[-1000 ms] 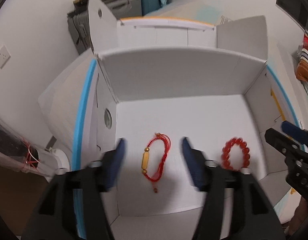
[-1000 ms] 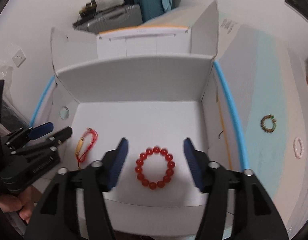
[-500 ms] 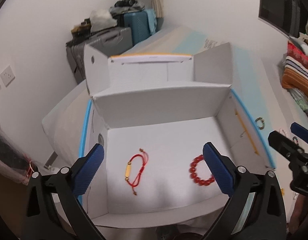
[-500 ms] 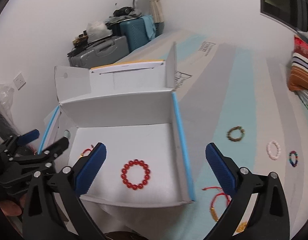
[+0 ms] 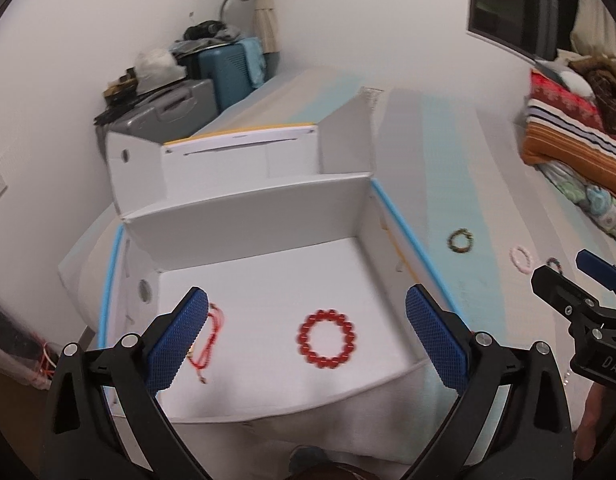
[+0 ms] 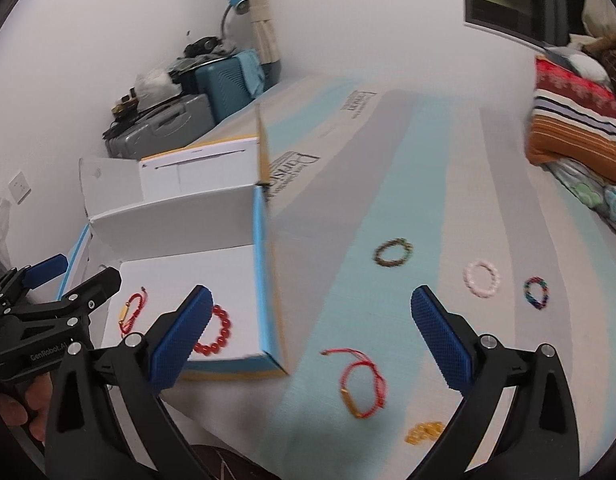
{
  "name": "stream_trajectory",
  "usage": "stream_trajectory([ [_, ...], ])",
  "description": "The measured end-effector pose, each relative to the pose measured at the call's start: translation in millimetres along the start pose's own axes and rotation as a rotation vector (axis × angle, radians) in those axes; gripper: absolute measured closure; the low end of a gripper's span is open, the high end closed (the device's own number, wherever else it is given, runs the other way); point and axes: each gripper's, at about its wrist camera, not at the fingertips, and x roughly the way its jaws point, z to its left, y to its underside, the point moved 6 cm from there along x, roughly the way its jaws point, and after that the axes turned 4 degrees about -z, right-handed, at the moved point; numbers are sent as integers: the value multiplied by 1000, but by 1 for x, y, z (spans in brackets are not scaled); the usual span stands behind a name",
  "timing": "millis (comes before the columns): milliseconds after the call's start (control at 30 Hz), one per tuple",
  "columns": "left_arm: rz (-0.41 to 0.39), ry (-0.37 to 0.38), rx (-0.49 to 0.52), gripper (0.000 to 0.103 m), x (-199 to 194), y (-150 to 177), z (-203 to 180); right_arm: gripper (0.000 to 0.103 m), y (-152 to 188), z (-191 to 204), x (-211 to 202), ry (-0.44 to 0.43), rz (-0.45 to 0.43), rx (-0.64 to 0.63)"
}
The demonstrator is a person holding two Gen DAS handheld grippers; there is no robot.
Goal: Organize jewelry
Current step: 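Move both tools back over the remaining bracelets on the bed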
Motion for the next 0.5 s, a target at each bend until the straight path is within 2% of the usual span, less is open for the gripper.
stream_trajectory([
  [500, -11, 128, 110, 6, -17, 16, -105, 7, 36, -100, -53, 106, -13, 103],
])
